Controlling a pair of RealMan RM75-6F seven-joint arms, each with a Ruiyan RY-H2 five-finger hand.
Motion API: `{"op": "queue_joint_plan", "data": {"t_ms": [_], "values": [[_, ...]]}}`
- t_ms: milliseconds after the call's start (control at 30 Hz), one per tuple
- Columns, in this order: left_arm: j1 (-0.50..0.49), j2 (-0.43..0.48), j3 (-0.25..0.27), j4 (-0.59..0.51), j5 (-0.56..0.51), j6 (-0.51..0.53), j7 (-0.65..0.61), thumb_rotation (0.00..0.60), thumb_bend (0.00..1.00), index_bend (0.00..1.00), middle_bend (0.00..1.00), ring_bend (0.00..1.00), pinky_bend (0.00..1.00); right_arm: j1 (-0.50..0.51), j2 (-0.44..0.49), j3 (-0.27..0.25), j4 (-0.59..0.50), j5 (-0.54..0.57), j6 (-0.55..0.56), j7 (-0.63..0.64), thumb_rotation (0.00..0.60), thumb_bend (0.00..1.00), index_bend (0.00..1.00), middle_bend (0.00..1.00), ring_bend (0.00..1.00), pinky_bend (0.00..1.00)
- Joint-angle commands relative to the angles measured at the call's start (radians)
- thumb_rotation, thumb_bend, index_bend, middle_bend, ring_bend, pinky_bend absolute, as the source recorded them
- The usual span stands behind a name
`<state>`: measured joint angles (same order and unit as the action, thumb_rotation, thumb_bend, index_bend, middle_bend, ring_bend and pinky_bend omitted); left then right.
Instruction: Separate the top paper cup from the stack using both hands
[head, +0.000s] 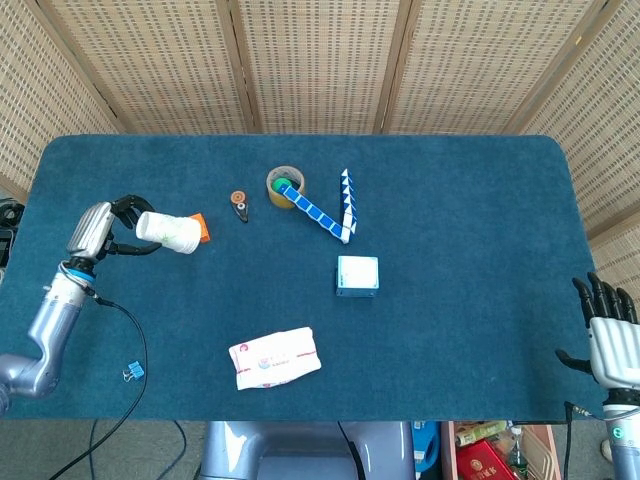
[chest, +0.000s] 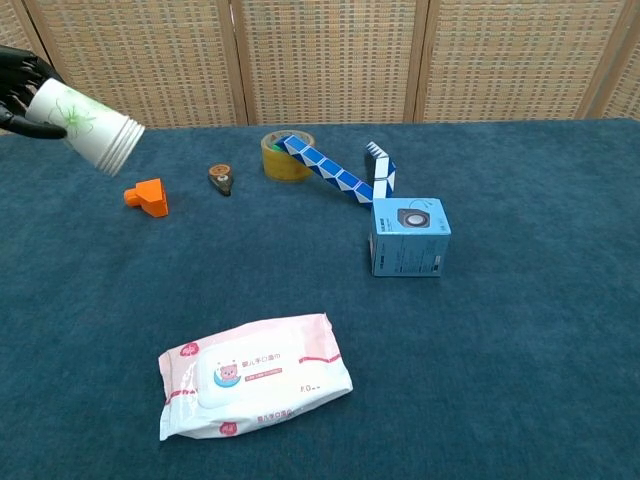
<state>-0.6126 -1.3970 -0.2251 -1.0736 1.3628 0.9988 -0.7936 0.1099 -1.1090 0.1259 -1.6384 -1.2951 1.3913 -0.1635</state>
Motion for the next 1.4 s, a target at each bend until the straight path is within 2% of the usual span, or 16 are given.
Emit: {"op": "queue_joint_plan", "data": {"t_ms": [33,233,467,633,700,967,1267,1400], "values": [[0.022,0.085,-0.053,-0.196,-0.072,-0.104,-0.282,0.6,0.11,0.47,0.49,0.5,0.5,0.003,-0.022,0.006,0.032,-0.043,0.033,0.03,0.6,0.0,0.01,0.0,0.0,0.0],[-0.022,0.048,-0.075,-0.25,-0.067,-0.198,-0.461,0.6,0.12,0.47,0.49,0.5,0.5,0.024,-0.045,-0.001,0.139,-0.159,0.075,0.099,0.6,0.0,0.09,0.0,0.0,0.0],[-0.106,-0.052,-0.103,-0.248,-0.049,-0.262,-0.542,0.6,0.13,0.47,0.49,0.5,0.5,0.06,-0.037,-0.001,0.242,-0.267,0.114,0.191,0.6,0.0,0.14,0.0,0.0,0.0],[-0.184,-0.125,-0.128,-0.235,-0.058,-0.315,-0.528,0.6,0.14,0.47,0.49,0.5,0.5,0.105,-0.014,0.002,0.277,-0.328,0.112,0.263,0.6,0.0,0.18,0.01,0.0,0.0],[-0.226,-0.164,-0.142,-0.231,-0.067,-0.345,-0.517,0.6,0.14,0.47,0.49,0.5,0.5,0.146,-0.007,0.024,0.285,-0.354,0.109,0.313,0.6,0.0,0.21,0.03,0.0,0.0],[-0.312,-0.251,-0.176,-0.187,-0.122,-0.41,-0.456,0.6,0.14,0.47,0.49,0.5,0.5,0.258,-0.03,0.055,0.364,-0.426,0.102,0.409,0.6,0.0,0.35,0.13,0.0,0.12],[-0.375,-0.316,-0.207,-0.147,-0.157,-0.451,-0.417,0.6,0.14,0.47,0.49,0.5,0.5,0.383,-0.081,0.042,0.461,-0.533,0.082,0.495,0.6,0.0,0.43,0.17,0.0,0.15],[-0.393,-0.336,-0.215,-0.129,-0.168,-0.466,-0.403,0.6,0.14,0.47,0.49,0.5,0.5,0.439,-0.115,0.034,0.503,-0.584,0.077,0.489,0.6,0.05,0.44,0.18,0.0,0.16]]}}
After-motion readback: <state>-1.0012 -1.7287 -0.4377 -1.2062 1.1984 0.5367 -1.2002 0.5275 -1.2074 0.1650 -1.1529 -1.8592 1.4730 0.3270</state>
